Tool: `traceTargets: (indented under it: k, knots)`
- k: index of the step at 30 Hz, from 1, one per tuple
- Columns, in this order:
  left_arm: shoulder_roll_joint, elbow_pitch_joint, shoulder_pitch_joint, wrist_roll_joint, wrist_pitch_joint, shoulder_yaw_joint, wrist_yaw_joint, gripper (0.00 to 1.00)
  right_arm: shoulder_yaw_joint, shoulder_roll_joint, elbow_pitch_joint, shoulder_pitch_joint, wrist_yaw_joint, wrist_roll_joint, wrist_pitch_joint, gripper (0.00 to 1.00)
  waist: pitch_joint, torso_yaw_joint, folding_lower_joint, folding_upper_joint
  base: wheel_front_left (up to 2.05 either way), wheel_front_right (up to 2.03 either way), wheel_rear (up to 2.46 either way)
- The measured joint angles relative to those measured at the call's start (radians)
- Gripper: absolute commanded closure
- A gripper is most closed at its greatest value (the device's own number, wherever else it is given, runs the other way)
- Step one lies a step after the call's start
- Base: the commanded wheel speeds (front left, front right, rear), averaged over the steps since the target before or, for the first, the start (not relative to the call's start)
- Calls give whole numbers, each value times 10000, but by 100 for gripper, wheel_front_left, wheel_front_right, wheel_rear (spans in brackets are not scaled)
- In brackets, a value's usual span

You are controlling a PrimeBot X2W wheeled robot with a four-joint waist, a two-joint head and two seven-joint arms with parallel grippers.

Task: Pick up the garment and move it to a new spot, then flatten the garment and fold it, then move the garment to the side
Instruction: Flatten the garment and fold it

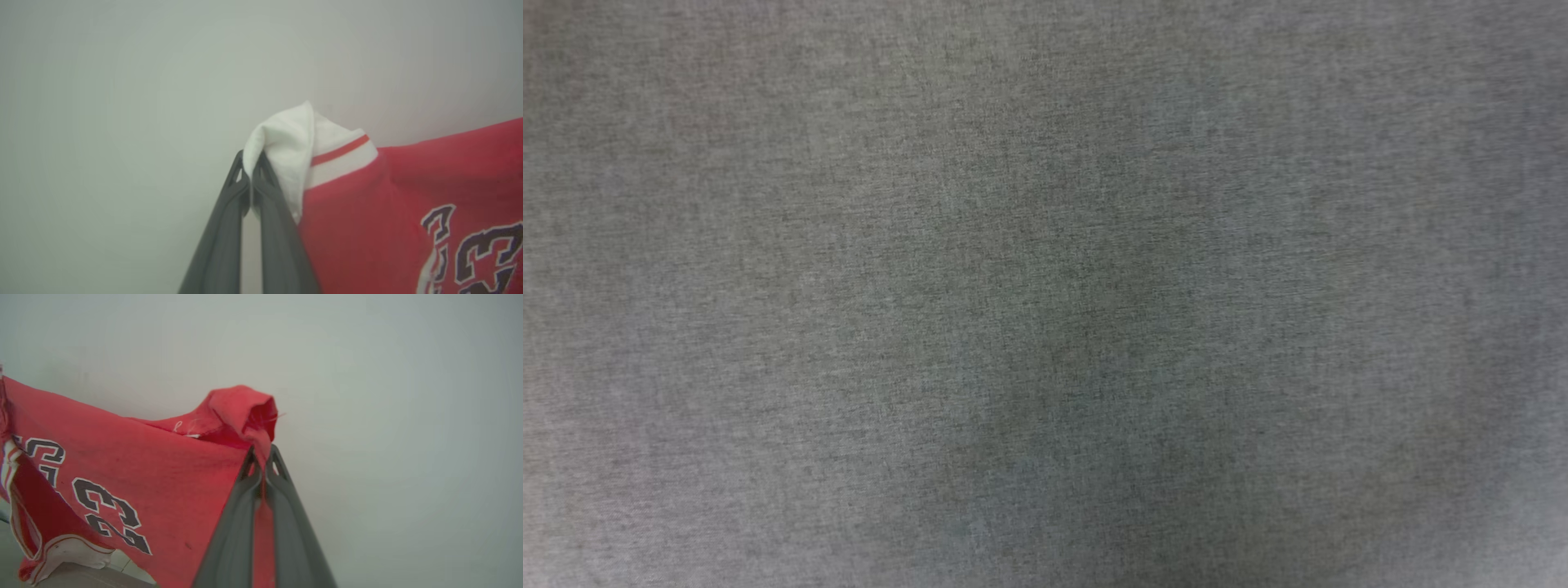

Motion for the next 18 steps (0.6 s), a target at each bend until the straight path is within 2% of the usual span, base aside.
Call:
traceTargets:
  k: [5, 9, 13, 18]
  knots:
    - [-102, 140, 891, -472, -249, 213, 54, 100, 535, -73, 479, 168, 0, 458, -245, 100, 20, 172, -1, 0, 0, 0, 0]
    - [-328, 251, 1746, -897, -462, 326, 19, 100, 997, -257, 604, 874, -2, 924, -382, 100, -205, 307, -1, 0, 0, 0, 0]
    - [-497, 232, 2875, -1313, -813, 500, 10, 100, 1624, -579, 506, 1990, 0, 1306, -462, 100, -651, 443, -2, 0, 0, 0, 0]
    - [-767, -316, 5063, -1730, -1122, 656, 88, 100, 1977, -1193, 123, 3993, 0, 1969, -545, 100, -1513, 682, -3, 0, 0, 0, 0]
